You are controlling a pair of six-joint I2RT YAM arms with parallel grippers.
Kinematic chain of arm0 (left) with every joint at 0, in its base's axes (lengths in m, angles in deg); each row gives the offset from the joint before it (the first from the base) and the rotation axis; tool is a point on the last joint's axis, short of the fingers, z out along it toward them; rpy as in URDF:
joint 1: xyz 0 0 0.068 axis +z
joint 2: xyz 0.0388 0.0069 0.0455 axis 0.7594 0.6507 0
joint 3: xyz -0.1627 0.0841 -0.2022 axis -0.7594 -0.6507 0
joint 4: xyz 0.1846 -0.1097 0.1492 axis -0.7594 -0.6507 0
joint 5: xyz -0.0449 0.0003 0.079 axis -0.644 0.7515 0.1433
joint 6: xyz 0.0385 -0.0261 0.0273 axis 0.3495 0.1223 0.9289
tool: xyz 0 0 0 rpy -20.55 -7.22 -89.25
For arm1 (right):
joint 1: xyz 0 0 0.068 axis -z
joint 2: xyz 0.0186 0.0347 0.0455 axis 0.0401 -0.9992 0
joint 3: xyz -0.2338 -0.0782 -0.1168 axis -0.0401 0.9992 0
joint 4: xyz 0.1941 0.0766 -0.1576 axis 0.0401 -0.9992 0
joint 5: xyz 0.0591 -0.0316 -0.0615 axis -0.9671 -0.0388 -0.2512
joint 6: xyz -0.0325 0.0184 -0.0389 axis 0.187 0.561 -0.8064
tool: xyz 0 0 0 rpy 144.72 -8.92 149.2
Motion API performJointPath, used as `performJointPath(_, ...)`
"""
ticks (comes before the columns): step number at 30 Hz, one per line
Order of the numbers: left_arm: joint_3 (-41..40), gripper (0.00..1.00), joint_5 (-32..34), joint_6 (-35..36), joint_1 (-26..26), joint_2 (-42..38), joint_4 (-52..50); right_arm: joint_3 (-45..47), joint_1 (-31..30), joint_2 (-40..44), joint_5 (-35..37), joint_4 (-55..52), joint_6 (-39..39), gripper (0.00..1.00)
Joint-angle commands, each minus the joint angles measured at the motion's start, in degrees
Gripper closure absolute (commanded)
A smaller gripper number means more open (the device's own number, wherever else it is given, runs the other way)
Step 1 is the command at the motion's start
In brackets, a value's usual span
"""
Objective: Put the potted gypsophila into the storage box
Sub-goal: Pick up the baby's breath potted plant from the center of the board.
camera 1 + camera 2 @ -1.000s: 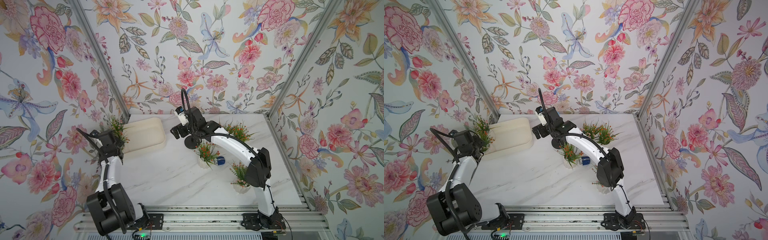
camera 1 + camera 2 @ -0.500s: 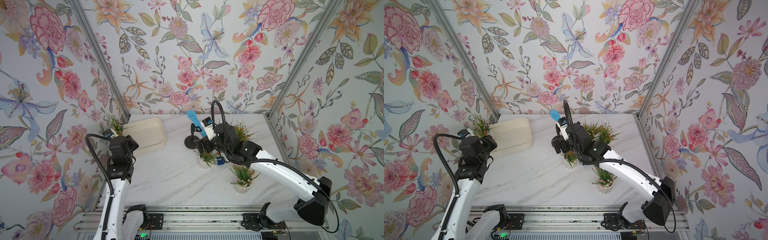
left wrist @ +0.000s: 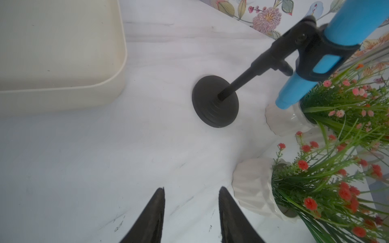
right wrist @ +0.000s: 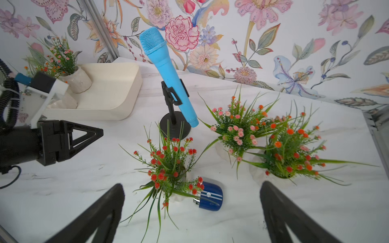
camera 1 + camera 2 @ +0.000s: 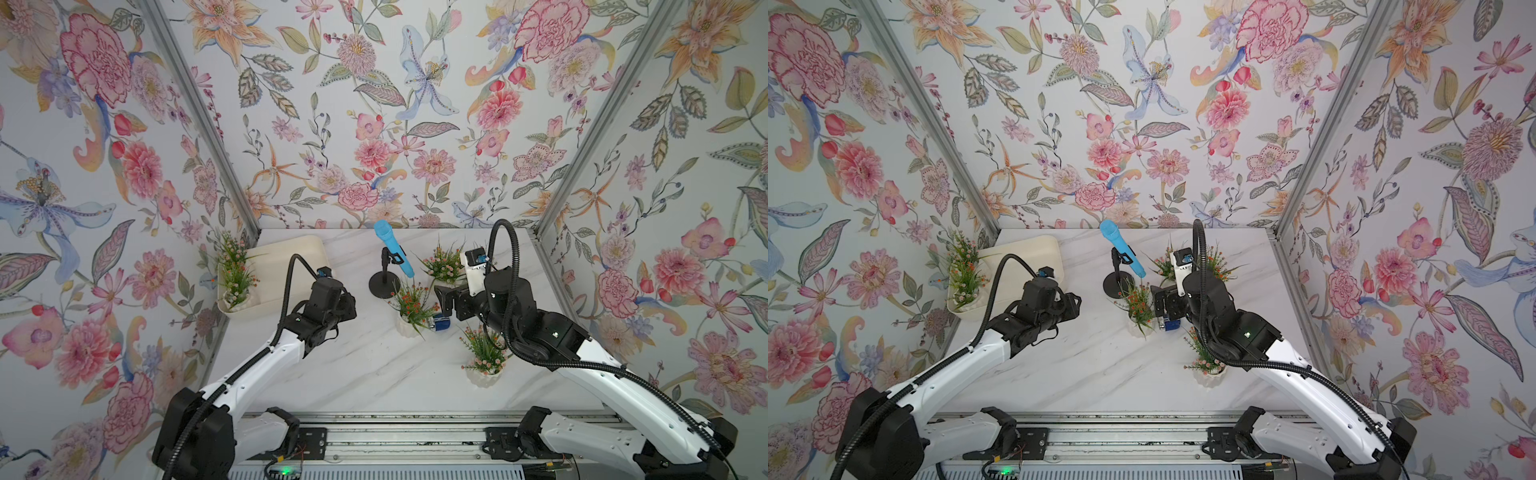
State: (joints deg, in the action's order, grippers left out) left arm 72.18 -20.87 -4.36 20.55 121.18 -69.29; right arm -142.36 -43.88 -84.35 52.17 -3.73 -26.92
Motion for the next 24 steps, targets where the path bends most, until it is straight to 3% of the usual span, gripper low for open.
performJointPath(1, 2.79, 0.55, -2.51, -0.96, -4.08, 5.16, 4.31, 2.07, 0.82, 2.78, 1.7, -4.74, 3.22, 0.0)
performJointPath(11, 14.18, 0.54, -4.91, 3.13, -11.38, 21.11, 3.03, 6.69, 0.67, 9.14, 3.37, -10.15, 7.61, 0.0)
performJointPath(24, 20.28, 0.57, -1.96, 4.78, -14.23, 29.86, -1.03, 8.69, -0.67, 11.58, 4.88, -11.2, 8.46, 0.0)
